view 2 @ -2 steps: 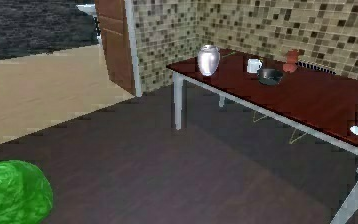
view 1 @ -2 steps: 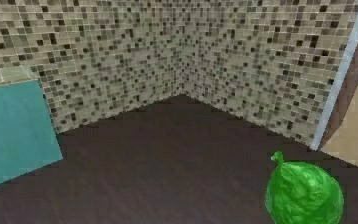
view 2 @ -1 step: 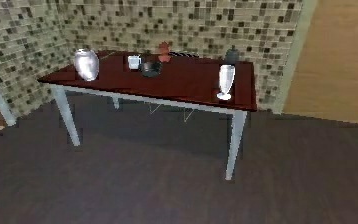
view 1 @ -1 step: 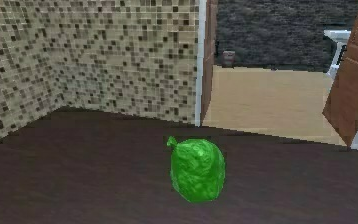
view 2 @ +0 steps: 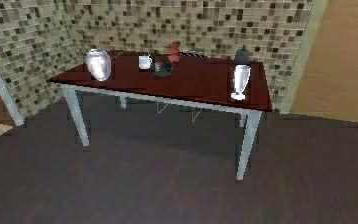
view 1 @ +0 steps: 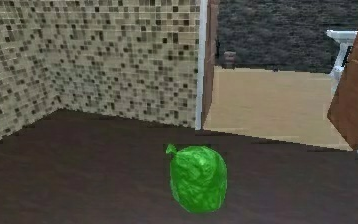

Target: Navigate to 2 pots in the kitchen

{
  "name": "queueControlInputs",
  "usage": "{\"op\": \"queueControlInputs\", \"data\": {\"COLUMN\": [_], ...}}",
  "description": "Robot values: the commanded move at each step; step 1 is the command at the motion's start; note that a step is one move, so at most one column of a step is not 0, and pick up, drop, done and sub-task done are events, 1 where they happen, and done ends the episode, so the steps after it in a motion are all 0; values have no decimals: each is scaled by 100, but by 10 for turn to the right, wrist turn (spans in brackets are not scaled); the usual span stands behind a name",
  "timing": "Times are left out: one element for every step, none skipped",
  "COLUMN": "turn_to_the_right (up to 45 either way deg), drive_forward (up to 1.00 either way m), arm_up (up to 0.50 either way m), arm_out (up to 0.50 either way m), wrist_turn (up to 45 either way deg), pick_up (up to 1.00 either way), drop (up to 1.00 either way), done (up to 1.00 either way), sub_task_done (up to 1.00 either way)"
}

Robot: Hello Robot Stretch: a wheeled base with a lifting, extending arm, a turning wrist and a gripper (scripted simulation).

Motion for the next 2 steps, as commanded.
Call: {"op": "queueControlInputs", "data": {"turn_to_the_right": [-450, -450], "drive_forward": [0, 0], "arm_up": [0, 0], "arm_out": [0, 0], "wrist_turn": [0, 0], "pick_up": [0, 0], "drop": [0, 0], "done": [0, 0], "sub_task_done": [0, 0]}}
